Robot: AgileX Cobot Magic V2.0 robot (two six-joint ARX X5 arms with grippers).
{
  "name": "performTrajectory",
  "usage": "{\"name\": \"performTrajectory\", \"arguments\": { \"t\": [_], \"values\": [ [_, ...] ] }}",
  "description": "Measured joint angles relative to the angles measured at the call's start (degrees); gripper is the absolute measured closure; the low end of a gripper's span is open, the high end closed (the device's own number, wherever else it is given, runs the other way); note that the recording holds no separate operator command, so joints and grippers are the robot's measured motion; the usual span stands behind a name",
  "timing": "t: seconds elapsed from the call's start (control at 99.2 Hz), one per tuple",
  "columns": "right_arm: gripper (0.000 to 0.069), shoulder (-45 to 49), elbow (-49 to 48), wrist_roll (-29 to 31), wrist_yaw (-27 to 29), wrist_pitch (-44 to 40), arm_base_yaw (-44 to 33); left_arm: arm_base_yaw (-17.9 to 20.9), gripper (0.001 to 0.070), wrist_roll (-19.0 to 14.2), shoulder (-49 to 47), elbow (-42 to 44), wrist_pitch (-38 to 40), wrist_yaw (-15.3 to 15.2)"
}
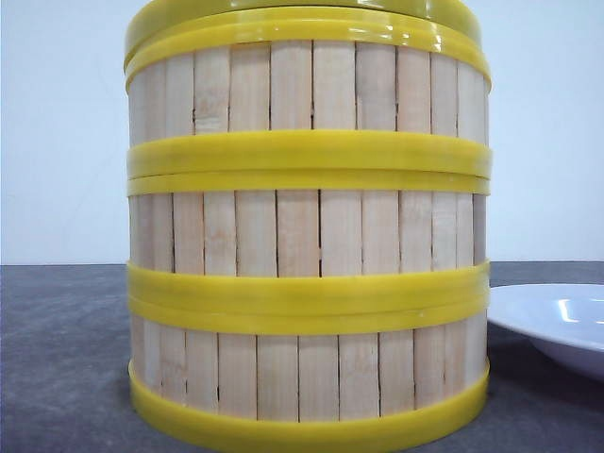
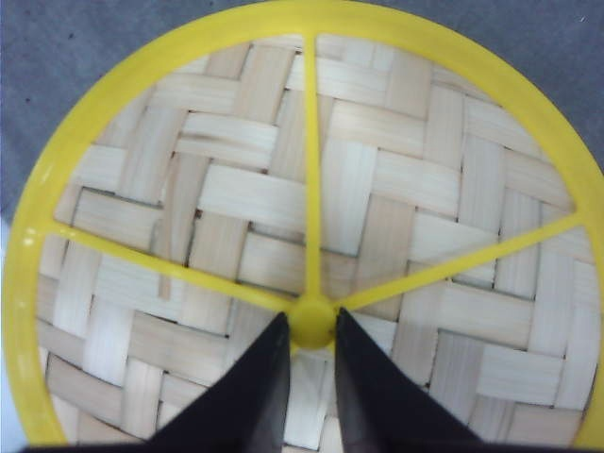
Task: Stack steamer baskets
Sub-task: 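Lower the lid with the right gripper onto the top basket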
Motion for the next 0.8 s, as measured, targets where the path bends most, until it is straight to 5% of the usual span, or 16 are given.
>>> {"name": "performTrajectory", "arguments": {
  "t": [0.796],
  "values": [
    [0.0639,0.0,0.0,1.2,3.0,-0.1,1.1,0.0,0.0598,0.0,-0.9,0.0,-0.9,0.0]
  ]
}}
